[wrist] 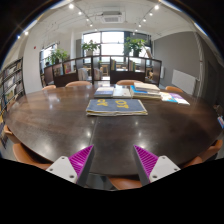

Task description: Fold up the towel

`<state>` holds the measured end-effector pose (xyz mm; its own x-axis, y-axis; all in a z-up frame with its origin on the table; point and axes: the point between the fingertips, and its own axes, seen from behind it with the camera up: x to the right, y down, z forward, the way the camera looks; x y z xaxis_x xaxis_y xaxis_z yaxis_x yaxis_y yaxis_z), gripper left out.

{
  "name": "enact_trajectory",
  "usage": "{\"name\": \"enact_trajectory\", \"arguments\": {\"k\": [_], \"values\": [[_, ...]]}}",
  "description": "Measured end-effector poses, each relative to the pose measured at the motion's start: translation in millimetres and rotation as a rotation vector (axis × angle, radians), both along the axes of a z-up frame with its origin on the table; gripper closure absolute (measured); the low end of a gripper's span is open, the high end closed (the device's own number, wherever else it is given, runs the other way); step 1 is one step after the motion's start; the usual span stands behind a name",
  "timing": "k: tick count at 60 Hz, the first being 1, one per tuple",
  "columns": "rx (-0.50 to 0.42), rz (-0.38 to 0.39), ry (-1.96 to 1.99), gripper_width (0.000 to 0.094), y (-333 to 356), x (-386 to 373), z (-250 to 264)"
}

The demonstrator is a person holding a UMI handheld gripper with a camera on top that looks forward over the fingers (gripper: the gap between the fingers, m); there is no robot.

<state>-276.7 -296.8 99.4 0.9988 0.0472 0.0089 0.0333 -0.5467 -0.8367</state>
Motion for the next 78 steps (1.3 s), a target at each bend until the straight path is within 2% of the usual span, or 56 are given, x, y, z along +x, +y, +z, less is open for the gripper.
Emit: {"name": "enact_trajectory", "arguments": {"k": [13, 32, 40, 44, 48, 56, 66, 71, 78], "values": [[-0.069, 0.071, 0.039, 0.016, 98, -88, -38], [-0.073, 0.059, -0.024, 0.021, 307, -151, -83], [-0.072, 0.055, -0.058, 0.0302, 362, -155, -96], [-0.106, 0.042, -0.09, 0.0412, 369, -149, -110], [-0.088, 0.003, -0.11, 0.0612, 372, -141, -108], [-0.072, -0.023, -0.146, 0.0834, 372, -131, -108], [-0.116, -0.002, -0.081, 0.0871, 370, -130, -100], [-0.078, 0.005, -0.028, 0.0873, 371, -118, -66], [-0.002, -0.031, -0.04, 0.0873, 374, -65, -8]]}}
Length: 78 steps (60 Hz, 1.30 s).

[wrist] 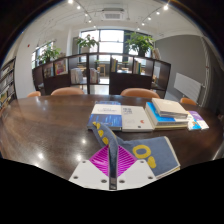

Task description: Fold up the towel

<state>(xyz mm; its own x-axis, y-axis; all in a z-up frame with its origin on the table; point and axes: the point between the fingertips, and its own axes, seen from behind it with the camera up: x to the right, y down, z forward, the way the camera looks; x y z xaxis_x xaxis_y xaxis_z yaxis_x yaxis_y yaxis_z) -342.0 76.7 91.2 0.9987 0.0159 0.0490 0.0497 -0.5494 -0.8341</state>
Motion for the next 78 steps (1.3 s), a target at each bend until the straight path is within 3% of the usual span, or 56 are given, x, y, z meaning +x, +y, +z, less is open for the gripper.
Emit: {"name": "enact_trajectory", "arguments": {"k": [8, 15, 18, 24, 27, 31, 42, 55, 65, 78], "values": [[0.038, -0.063, -0.036, 0.0873, 3, 93, 36], [0.008, -0.085, -0.02, 0.0839, 11, 167, 16], [-0.02, -0.076, -0.015, 0.0737, 12, 186, -7], [-0.114, -0.036, 0.006, 0.039, 8, 209, -49], [-0.127, -0.016, 0.002, 0.0306, 5, 210, -59], [-0.118, 0.014, -0.004, 0.0285, 1, 207, -46], [0.048, 0.031, 0.008, 0.0192, -17, 185, 61], [0.18, 0.031, -0.011, 0.014, -94, 159, 158], [0.186, -0.002, 0.014, 0.0136, -172, 148, 167], [0.128, -0.055, -0.008, 0.0141, -258, 151, 136]]}}
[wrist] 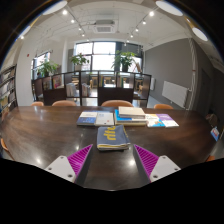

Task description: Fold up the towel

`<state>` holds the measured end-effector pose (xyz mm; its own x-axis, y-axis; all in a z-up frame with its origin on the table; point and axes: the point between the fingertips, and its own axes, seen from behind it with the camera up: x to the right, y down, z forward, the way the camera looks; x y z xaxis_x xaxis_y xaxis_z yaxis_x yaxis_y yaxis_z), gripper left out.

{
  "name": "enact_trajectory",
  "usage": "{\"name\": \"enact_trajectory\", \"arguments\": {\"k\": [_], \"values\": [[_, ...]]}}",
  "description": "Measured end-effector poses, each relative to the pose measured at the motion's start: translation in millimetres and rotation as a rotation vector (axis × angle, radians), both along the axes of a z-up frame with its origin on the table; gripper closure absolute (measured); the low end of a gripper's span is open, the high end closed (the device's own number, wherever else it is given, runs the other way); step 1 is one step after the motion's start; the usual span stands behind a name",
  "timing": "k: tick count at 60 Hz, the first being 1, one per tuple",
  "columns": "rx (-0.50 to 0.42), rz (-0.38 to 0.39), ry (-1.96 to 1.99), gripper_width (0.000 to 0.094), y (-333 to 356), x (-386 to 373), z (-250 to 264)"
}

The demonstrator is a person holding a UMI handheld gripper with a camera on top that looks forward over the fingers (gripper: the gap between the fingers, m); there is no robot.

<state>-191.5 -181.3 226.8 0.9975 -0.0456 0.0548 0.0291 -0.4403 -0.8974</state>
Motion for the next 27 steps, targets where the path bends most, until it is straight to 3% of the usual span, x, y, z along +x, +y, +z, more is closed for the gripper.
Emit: {"name": "enact_trajectory", "arguments": {"k": [8, 27], "values": [[-0.029, -0.034, -0.006, 0.0137, -42, -1, -7], [-0.009, -0.019, 0.029, 0.014, -73, -23, 0]]}}
